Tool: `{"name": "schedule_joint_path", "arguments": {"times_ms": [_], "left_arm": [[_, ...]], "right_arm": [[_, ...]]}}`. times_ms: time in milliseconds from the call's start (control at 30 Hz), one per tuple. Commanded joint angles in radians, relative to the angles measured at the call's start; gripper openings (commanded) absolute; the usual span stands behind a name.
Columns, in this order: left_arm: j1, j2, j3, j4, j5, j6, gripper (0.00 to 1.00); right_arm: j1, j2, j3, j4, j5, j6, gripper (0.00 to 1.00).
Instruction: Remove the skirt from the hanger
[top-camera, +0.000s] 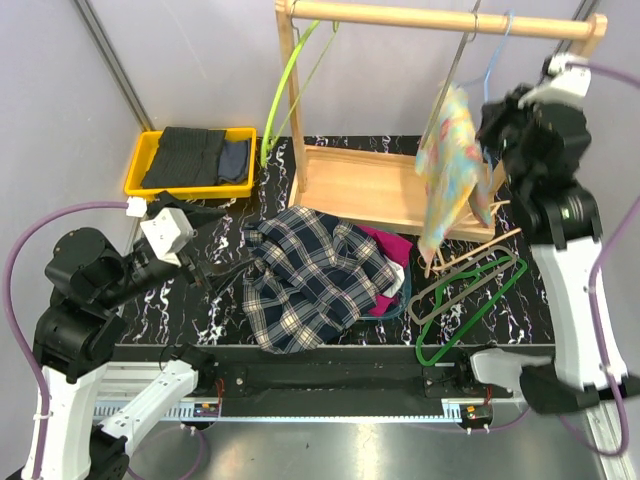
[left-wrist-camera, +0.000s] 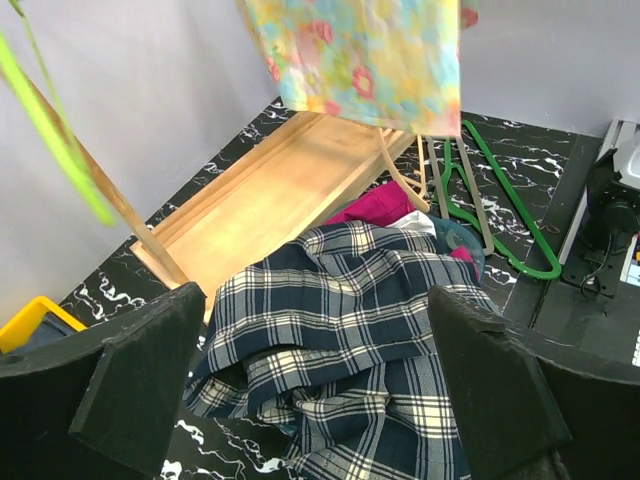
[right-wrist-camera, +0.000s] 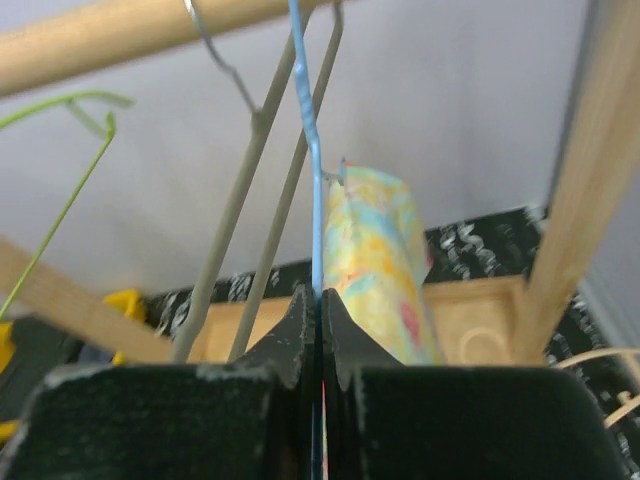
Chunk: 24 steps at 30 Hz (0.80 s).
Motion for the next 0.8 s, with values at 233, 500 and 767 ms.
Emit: {"name": "schedule_joint_path", "arguments": {"times_ms": [233,500,767], "left_arm": [[0.004,0.088,0.012,0.14,0.119,-0.118,0.99],[0.004,0.114,0.031,0.195,0.122,-0.178,0.99],[0.004,0.074,0.02,0.169,0.09,-0.156,0.99]], "right_arm": [[0.012,-0.413,-0.253,-0.214,-0.566,0.178,0.0],[0.03,-0.23,0.011,-0.253,-0.366,-0.008,0.0],[0.043,-0.019,0.235,-0.187,-0.215,-0.088,0.0]]}}
